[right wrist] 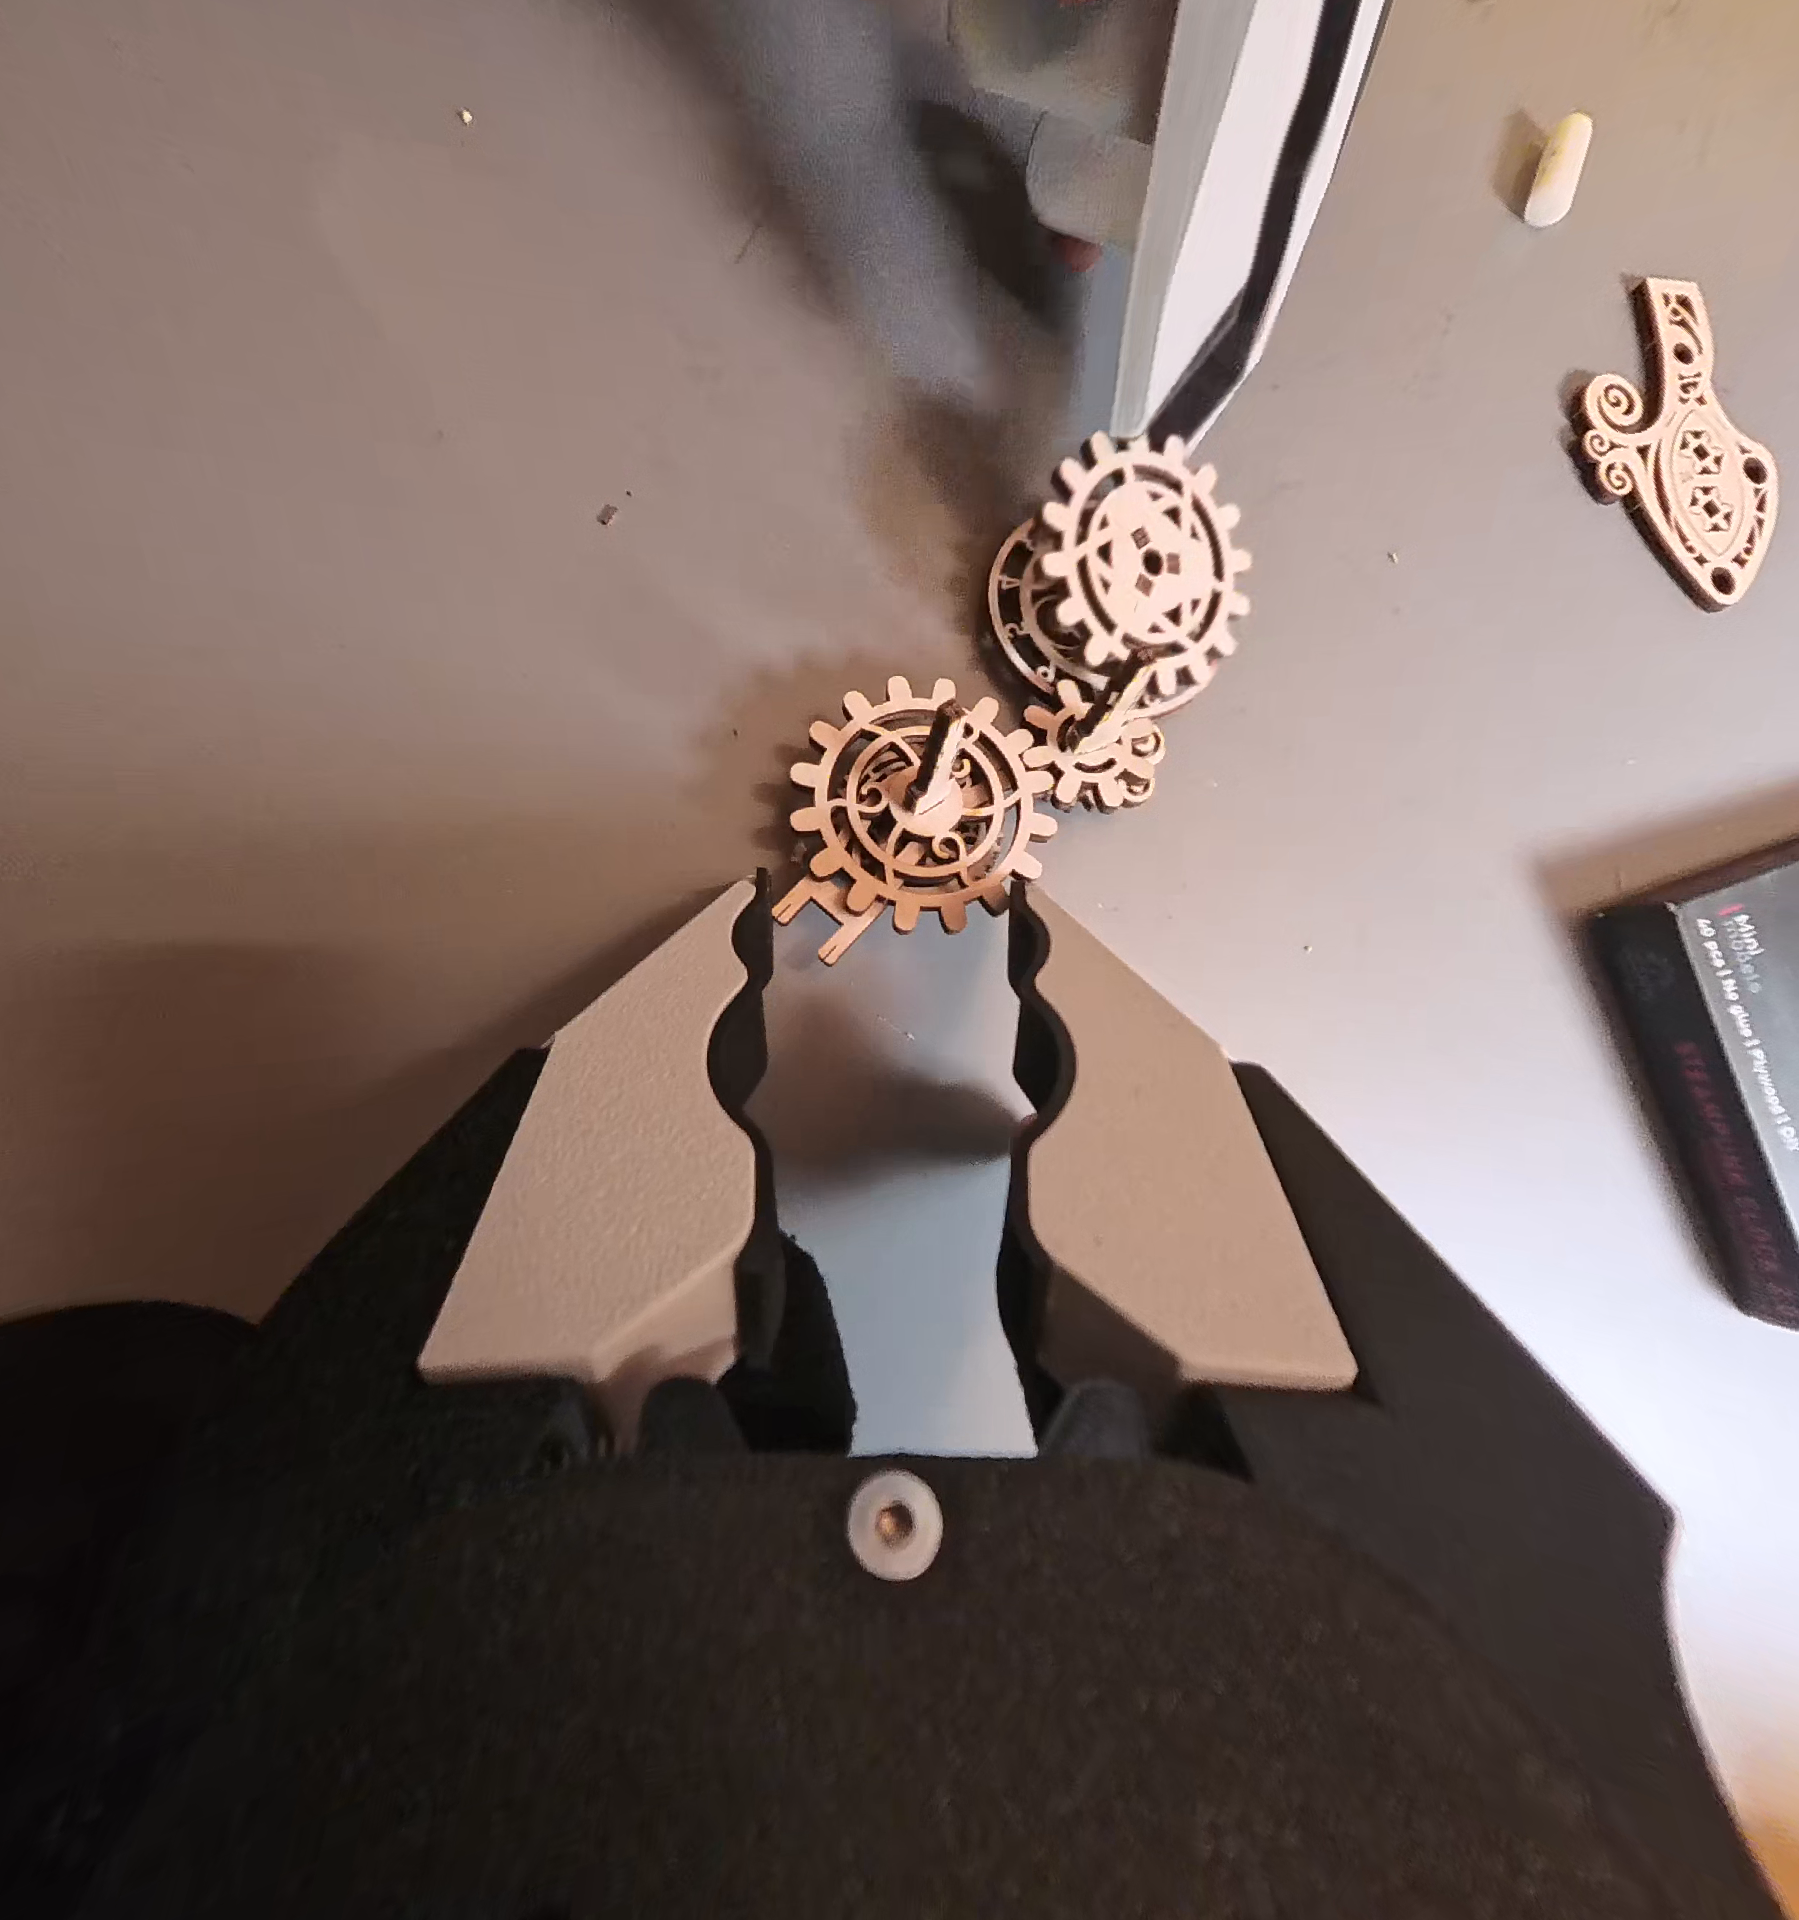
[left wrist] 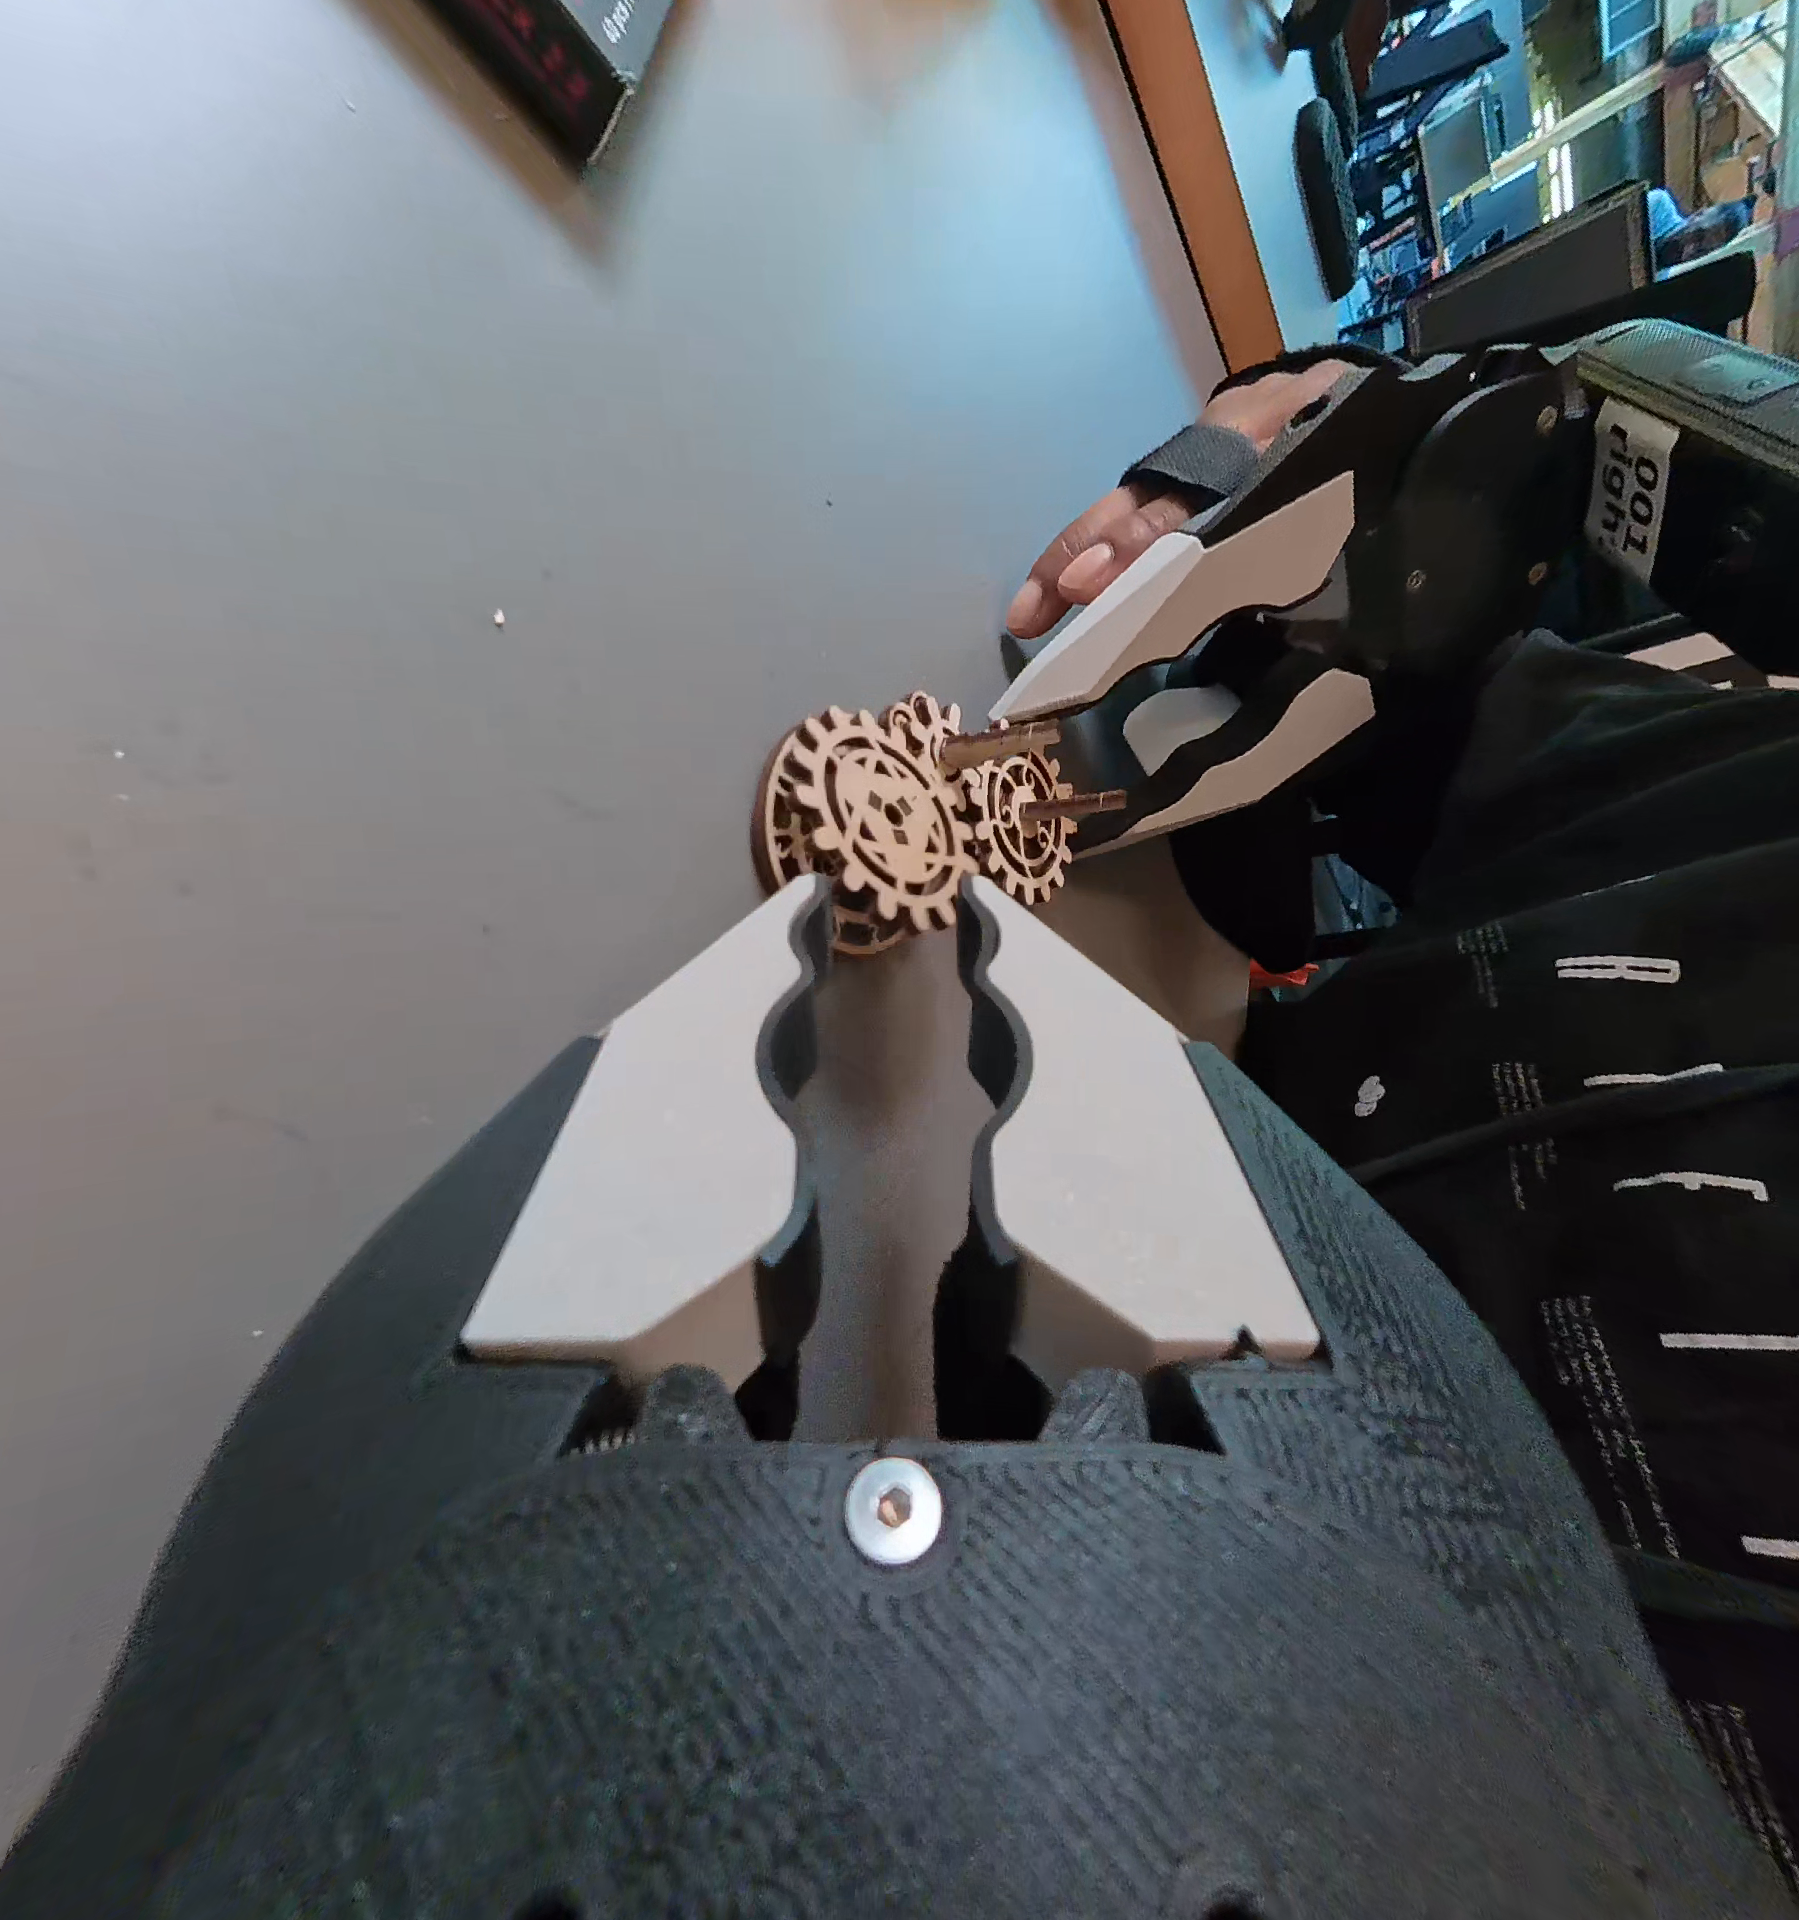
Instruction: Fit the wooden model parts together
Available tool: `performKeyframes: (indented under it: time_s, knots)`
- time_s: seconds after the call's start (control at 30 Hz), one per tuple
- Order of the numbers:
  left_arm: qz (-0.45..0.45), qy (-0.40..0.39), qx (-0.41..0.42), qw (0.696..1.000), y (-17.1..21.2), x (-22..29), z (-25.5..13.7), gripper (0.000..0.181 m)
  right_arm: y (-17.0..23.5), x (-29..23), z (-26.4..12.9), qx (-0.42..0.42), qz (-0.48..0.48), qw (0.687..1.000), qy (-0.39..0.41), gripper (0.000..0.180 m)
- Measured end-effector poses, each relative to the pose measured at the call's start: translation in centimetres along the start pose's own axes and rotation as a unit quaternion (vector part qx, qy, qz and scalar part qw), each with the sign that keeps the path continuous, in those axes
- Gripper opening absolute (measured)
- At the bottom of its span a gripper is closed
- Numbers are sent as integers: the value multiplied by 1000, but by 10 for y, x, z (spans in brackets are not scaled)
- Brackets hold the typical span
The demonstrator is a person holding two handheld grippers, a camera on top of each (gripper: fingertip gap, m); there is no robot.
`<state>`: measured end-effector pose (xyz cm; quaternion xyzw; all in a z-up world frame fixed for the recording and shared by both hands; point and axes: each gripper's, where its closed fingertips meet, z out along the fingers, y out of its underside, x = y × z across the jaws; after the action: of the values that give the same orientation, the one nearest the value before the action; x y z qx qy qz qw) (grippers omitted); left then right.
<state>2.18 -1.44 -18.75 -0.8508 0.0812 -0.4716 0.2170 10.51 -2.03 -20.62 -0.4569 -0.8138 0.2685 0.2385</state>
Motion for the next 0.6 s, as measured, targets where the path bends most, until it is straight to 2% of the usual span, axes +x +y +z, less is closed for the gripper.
performKeyframes:
  time_s: [0.17, 0.27, 0.4, 0.6]
  knots:
    - [33, -7, -12, 999, 4, 2, -3, 30, 0, 1, 1, 3, 1, 1000, 1, 43]
    - [85, -42, 0, 995, -2, -1, -7, 30, 0, 1, 2, 6, 4, 1000, 0, 43]
    - [131, -67, 19, 989, -15, -2, -2, 26, -1, 1, 3, 10, 2, 1000, -1, 43]
    - [152, -100, -13, 983, -11, -17, 12, 20, -2, 1, 3, 15, 1, 1000, -1, 43]
